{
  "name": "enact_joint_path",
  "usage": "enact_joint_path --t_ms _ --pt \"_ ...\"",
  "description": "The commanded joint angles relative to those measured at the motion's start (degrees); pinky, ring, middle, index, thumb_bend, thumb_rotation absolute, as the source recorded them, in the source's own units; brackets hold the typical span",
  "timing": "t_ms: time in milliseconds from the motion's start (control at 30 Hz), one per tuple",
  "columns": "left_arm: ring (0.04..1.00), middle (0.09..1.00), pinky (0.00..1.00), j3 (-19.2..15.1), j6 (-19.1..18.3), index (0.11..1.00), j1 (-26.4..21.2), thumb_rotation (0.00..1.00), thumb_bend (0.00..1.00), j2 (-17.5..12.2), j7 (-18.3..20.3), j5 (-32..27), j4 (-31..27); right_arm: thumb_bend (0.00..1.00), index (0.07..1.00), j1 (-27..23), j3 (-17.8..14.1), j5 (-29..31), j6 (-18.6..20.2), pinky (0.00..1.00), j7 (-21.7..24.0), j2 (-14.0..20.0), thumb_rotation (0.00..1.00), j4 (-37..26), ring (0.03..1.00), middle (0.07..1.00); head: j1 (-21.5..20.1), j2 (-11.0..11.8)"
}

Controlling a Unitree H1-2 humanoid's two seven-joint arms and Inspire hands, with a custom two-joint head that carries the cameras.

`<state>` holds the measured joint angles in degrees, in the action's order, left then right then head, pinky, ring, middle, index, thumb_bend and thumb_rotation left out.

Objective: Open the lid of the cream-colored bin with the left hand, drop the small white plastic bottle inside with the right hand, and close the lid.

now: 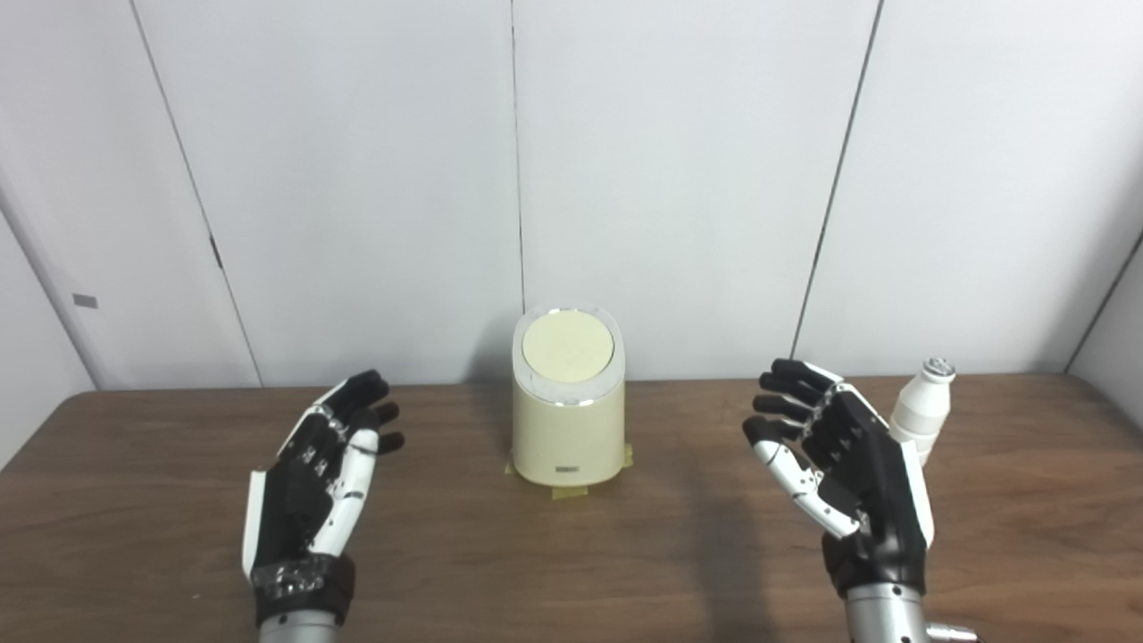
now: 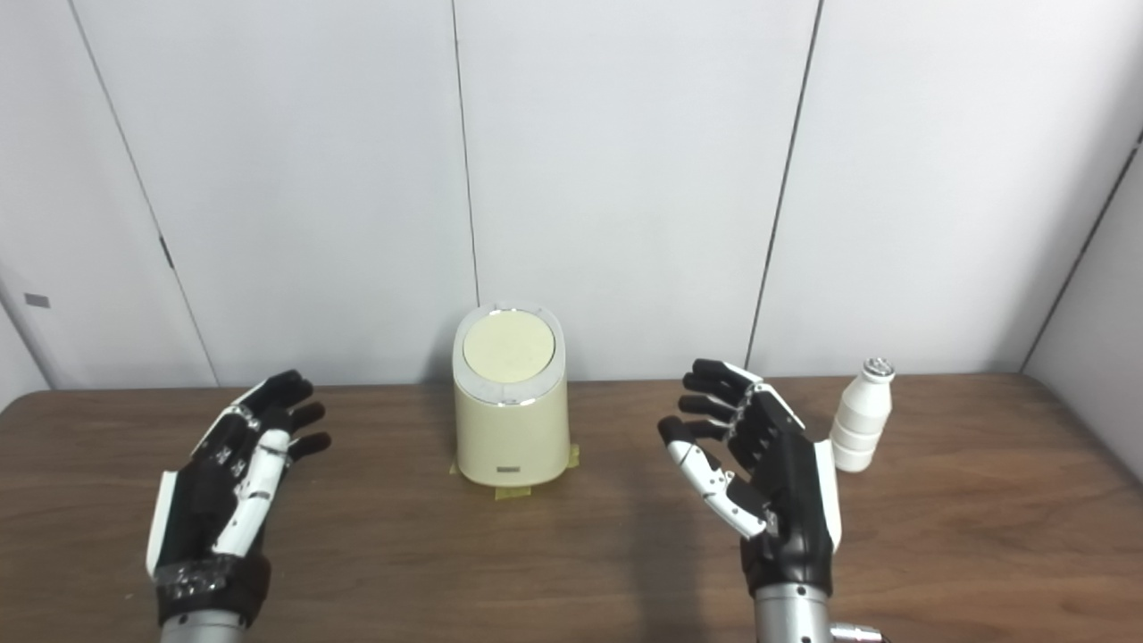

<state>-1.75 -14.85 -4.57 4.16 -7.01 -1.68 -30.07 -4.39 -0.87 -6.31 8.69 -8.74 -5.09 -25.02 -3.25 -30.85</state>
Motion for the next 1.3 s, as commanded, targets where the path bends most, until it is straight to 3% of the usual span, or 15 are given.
enact_joint_path --t_ms 0,67,167,267,367,533,767,867,1100,1267 --pt "0.829 0.837 0.77 0.86 -0.46 0.820 -4.18 0.42 0.62 -0.42 0.49 1.89 -2.59 0.29 0.660 -1.81 0.20 -0.09 -0.76 0.56 0.52 -0.15 0.16 -2.24 0.648 0.678 0.00 -0.08" --pt "0.855 0.856 0.82 1.23 -2.28 0.837 -6.35 0.40 0.66 -0.95 0.64 3.60 -2.42 0.28 0.657 -1.80 0.25 -0.12 -0.94 0.56 0.45 -0.17 0.15 -2.16 0.643 0.672 -0.07 -0.10" --pt "0.929 0.901 0.94 1.96 -5.02 0.882 -9.66 0.43 0.77 -1.79 0.51 7.30 -1.56 0.28 0.657 -1.81 0.37 0.01 -0.92 0.55 0.48 -0.30 0.15 -2.21 0.644 0.674 -0.12 -0.08" --pt "0.963 0.932 0.98 3.30 -7.74 0.904 -13.34 0.49 0.84 -2.49 0.18 12.24 0.43 0.28 0.658 -1.70 0.46 0.00 -1.01 0.55 0.49 -0.40 0.15 -2.16 0.646 0.677 -0.26 -0.17" --pt "0.996 0.990 1.00 4.39 -9.27 0.979 -16.31 0.55 0.88 -1.69 -0.47 15.38 2.88 0.29 0.656 -1.63 0.47 0.07 -0.89 0.55 0.36 -0.64 0.16 -2.33 0.643 0.673 -0.40 -0.38" --pt "1.000 1.000 1.00 4.64 -10.59 1.000 -20.36 0.57 0.95 0.38 -1.34 17.66 7.13 0.29 0.656 -1.61 0.37 0.05 -0.84 0.55 0.40 -0.61 0.17 -2.39 0.642 0.672 -0.45 -0.47" --pt "1.000 1.000 0.98 4.04 -9.38 1.000 -26.16 0.41 0.92 1.51 -2.29 18.11 15.17 0.29 0.655 -1.43 0.45 -0.19 -0.02 0.55 0.43 -0.67 0.17 -3.06 0.637 0.669 -0.53 -0.87" --pt "1.000 1.000 0.97 4.85 -8.42 1.000 -27.46 0.39 0.89 1.03 -3.20 20.09 17.94 0.28 0.652 -1.33 0.60 -0.36 0.10 0.55 0.38 -0.75 0.16 -3.36 0.635 0.667 -0.71 -0.98" --pt "1.000 1.000 0.99 7.95 -0.28 1.000 -30.65 0.37 0.94 -0.03 -9.71 27.52 29.75 0.29 0.650 -1.45 0.53 -0.19 0.84 0.54 0.03 -1.23 0.15 -3.73 0.635 0.665 -0.89 -1.10" --pt "1.000 1.000 1.00 10.08 0.43 1.000 -32.65 0.35 0.92 -1.00 -12.39 32.23 36.86 0.29 0.651 -1.46 0.62 -0.25 1.06 0.54 0.07 -1.43 0.16 -3.89 0.638 0.667 -1.19 -1.26"
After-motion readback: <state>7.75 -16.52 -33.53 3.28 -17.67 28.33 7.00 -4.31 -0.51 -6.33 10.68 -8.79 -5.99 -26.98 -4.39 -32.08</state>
